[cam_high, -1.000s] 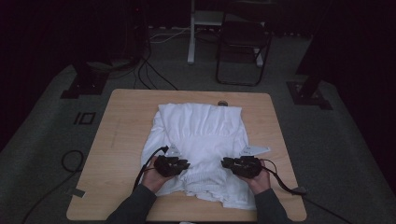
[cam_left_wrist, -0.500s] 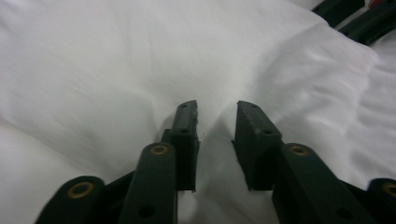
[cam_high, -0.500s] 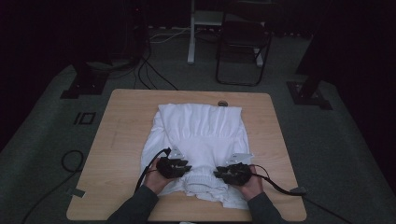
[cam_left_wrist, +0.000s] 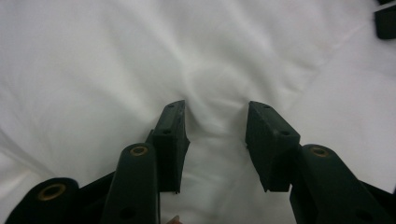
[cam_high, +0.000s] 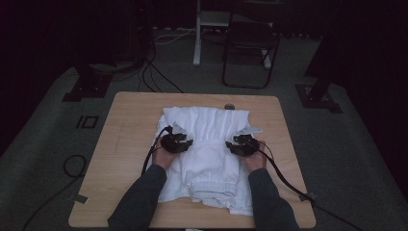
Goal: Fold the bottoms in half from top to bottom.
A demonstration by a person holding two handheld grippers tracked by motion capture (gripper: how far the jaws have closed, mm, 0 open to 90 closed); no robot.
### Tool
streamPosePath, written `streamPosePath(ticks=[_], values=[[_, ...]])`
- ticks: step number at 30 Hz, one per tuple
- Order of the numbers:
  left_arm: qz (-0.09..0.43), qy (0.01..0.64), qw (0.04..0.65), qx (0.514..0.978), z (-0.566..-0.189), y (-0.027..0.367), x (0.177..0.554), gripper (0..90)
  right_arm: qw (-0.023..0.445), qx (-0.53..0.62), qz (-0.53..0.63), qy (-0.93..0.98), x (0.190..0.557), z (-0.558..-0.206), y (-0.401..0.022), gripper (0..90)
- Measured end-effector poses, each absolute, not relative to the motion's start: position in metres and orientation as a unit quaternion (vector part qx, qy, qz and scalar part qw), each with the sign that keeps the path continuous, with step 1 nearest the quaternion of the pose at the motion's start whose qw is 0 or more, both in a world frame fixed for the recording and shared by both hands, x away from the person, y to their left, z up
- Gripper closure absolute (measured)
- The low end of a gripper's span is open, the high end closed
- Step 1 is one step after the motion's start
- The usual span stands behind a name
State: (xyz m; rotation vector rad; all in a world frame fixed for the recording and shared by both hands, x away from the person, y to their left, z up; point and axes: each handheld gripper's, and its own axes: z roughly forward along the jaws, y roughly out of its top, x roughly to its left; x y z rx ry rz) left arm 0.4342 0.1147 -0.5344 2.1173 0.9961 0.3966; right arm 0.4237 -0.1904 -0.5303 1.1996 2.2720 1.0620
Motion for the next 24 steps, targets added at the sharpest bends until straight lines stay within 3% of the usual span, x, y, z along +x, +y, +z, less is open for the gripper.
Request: streamPosePath(ticks=[8, 24], values=[[0.138, 0.395, 0.394, 0.818, -0.543, 0.127, 0.414, 58.7, 0.186, 0.423, 0.380, 0.802, 0.410, -0.546, -0.190, 49.6], [0.134, 0.393, 0.393, 0.821, -0.543, 0.132, 0.318, 58.5, 0.176, 0.398, 0.385, 0.814, 0.319, -0.548, -0.188, 49.7]])
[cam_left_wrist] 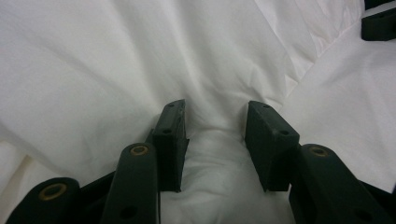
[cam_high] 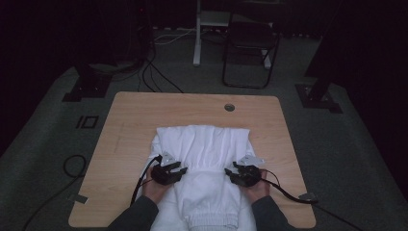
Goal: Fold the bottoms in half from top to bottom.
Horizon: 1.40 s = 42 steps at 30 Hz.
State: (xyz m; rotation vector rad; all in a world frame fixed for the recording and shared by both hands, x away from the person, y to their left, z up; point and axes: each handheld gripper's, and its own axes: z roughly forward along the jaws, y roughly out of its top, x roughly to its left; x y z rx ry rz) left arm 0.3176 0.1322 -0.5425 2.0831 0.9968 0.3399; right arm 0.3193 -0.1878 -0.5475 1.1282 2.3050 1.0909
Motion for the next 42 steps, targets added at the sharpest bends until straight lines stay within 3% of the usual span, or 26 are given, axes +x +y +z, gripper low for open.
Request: streamPosePath(ticks=[4, 6, 9, 11, 12, 14, 17, 18, 19, 29, 32, 35, 36, 37, 40, 42], values=[[0.122, 0.386, 0.383, 0.830, -0.530, 0.135, 0.318, 54.4, 0.175, 0.396, 0.386, 0.815, 0.314, -0.548, -0.187, 49.7], [0.158, 0.386, 0.389, 0.822, -0.516, 0.140, 0.328, 50.9, 0.174, 0.396, 0.386, 0.815, 0.314, -0.548, -0.187, 49.8], [0.203, 0.402, 0.406, 0.795, -0.493, 0.154, 0.358, 45.1, 0.174, 0.396, 0.385, 0.815, 0.314, -0.547, -0.187, 49.7], [0.209, 0.413, 0.405, 0.788, -0.488, 0.158, 0.371, 37.7, 0.174, 0.396, 0.385, 0.815, 0.314, -0.547, -0.187, 49.8], [0.210, 0.434, 0.401, 0.779, -0.485, 0.165, 0.396, 37.7, 0.174, 0.397, 0.385, 0.815, 0.314, -0.547, -0.187, 49.8], [0.216, 0.450, 0.391, 0.773, -0.487, 0.170, 0.417, 29.0, 0.174, 0.397, 0.385, 0.815, 0.314, -0.547, -0.187, 49.8], [0.218, 0.462, 0.367, 0.778, -0.497, 0.173, 0.436, 27.0, 0.174, 0.397, 0.385, 0.815, 0.314, -0.547, -0.187, 49.8], [0.224, 0.486, 0.322, 0.781, -0.516, 0.179, 0.454, 27.0, 0.174, 0.396, 0.385, 0.815, 0.314, -0.547, -0.187, 49.8], [0.213, 0.498, 0.321, 0.777, -0.523, 0.183, 0.457, 25.7, 0.174, 0.396, 0.385, 0.815, 0.314, -0.547, -0.187, 49.7], [0.181, 0.506, 0.334, 0.774, -0.540, 0.193, 0.458, 22.8, 0.174, 0.396, 0.385, 0.815, 0.314, -0.547, -0.187, 49.8], [0.174, 0.497, 0.338, 0.780, -0.538, 0.191, 0.456, 31.3, 0.174, 0.396, 0.385, 0.815, 0.314, -0.547, -0.187, 49.7], [0.163, 0.483, 0.341, 0.790, -0.536, 0.188, 0.454, 57.8, 0.174, 0.396, 0.385, 0.815, 0.314, -0.547, -0.187, 49.7], [0.150, 0.474, 0.346, 0.796, -0.536, 0.186, 0.453, 57.8, 0.174, 0.397, 0.385, 0.815, 0.314, -0.547, -0.187, 49.7], [0.146, 0.471, 0.349, 0.797, -0.536, 0.185, 0.453, 70.7, 0.171, 0.396, 0.386, 0.815, 0.314, -0.547, -0.188, 49.7], [0.151, 0.464, 0.345, 0.802, -0.535, 0.182, 0.452, 77.1, 0.138, 0.404, 0.385, 0.818, 0.322, -0.541, -0.193, 49.3], [0.150, 0.464, 0.345, 0.802, -0.535, 0.183, 0.452, 77.2, 0.139, 0.411, 0.392, 0.811, 0.331, -0.531, -0.200, 43.2]])
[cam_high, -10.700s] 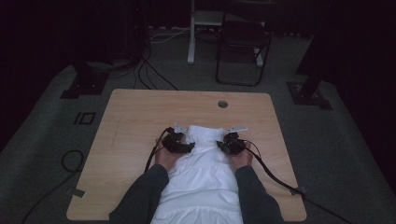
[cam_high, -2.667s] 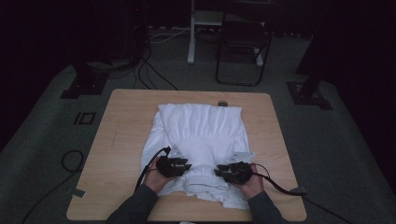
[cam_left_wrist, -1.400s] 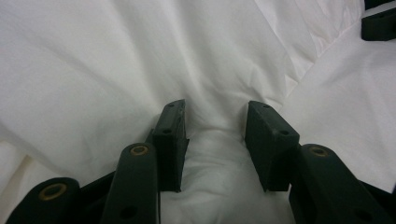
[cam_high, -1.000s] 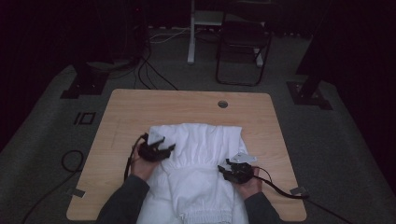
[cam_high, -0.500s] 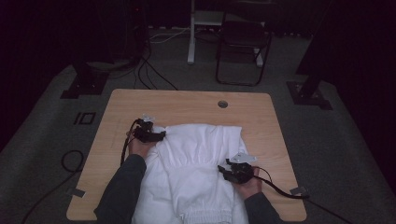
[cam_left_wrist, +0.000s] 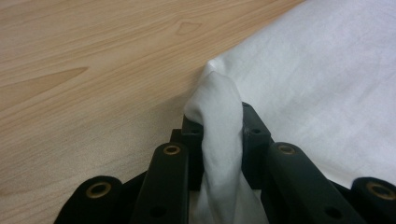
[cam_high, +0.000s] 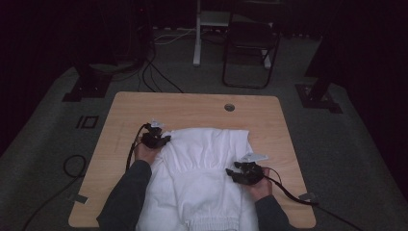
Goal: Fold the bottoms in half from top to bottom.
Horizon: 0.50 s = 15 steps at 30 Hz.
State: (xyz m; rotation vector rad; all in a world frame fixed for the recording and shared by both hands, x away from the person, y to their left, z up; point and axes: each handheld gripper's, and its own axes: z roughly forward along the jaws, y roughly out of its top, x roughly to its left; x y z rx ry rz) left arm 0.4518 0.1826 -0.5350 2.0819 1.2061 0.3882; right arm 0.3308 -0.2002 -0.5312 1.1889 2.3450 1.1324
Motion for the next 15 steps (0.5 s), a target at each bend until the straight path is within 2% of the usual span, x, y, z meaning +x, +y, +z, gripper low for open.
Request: streamPosePath(ticks=[3, 6, 7, 9, 15], values=[[0.144, 0.468, 0.349, 0.799, -0.535, 0.184, 0.452, 77.1, 0.176, 0.438, 0.394, 0.789, 0.354, -0.511, -0.217, 33.8], [0.140, 0.470, 0.352, 0.797, -0.536, 0.185, 0.453, 76.9, 0.187, 0.453, 0.407, 0.771, 0.377, -0.502, -0.227, 29.6], [0.139, 0.471, 0.353, 0.797, -0.536, 0.185, 0.453, 76.7, 0.186, 0.470, 0.406, 0.762, 0.401, -0.497, -0.233, 25.3], [0.137, 0.471, 0.355, 0.796, -0.536, 0.186, 0.453, 76.6, 0.185, 0.478, 0.401, 0.760, 0.422, -0.498, -0.234, 22.0], [0.136, 0.473, 0.363, 0.791, -0.538, 0.187, 0.453, 76.5, 0.152, 0.500, 0.381, 0.763, 0.471, -0.521, -0.228, 19.3]])
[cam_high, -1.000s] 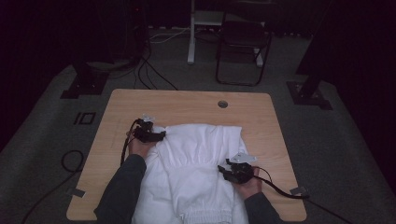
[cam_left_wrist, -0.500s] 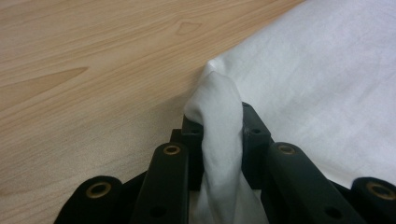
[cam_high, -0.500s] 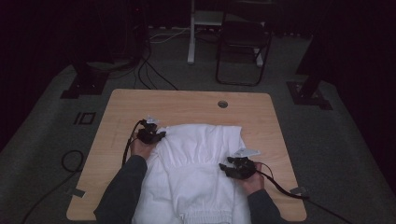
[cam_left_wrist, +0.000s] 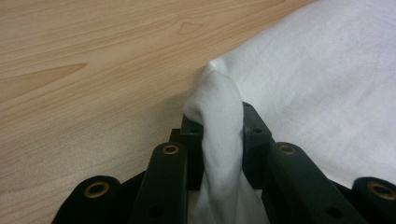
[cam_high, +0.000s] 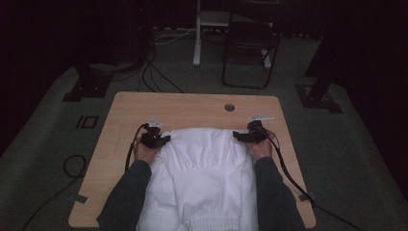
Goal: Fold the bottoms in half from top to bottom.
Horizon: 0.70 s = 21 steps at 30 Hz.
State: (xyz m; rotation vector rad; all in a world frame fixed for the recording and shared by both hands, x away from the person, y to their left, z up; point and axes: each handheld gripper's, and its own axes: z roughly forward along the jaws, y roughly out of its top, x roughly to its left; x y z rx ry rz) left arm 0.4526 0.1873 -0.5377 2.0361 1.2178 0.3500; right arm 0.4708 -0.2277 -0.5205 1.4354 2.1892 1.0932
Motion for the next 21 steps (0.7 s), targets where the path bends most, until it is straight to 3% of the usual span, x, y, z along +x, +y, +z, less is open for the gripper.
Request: streamPosePath(ticks=[9, 11, 13, 14, 15, 16, 21], values=[[0.134, 0.475, 0.369, 0.787, -0.539, 0.189, 0.452, 76.5, 0.154, 0.503, 0.348, 0.776, 0.474, -0.541, -0.219, 24.2], [0.131, 0.479, 0.371, 0.785, -0.539, 0.189, 0.452, 76.5, 0.157, 0.510, 0.350, 0.770, 0.473, -0.540, -0.220, 33.7], [0.128, 0.480, 0.372, 0.784, -0.539, 0.190, 0.453, 76.5, 0.144, 0.512, 0.356, 0.768, 0.471, -0.538, -0.220, 54.5], [0.128, 0.480, 0.372, 0.784, -0.539, 0.190, 0.453, 76.6, 0.144, 0.512, 0.356, 0.768, 0.471, -0.538, -0.220, 54.5], [0.118, 0.487, 0.376, 0.780, -0.539, 0.191, 0.453, 76.6, 0.130, 0.507, 0.362, 0.771, 0.470, -0.538, -0.220, 65.8], [0.103, 0.496, 0.382, 0.773, -0.539, 0.194, 0.454, 79.5, 0.122, 0.508, 0.365, 0.771, 0.469, -0.537, -0.220, 84.0], [0.073, 0.520, 0.428, 0.735, -0.529, 0.211, 0.457, 82.4, 0.123, 0.514, 0.400, 0.749, 0.470, -0.525, -0.230, 86.1]])
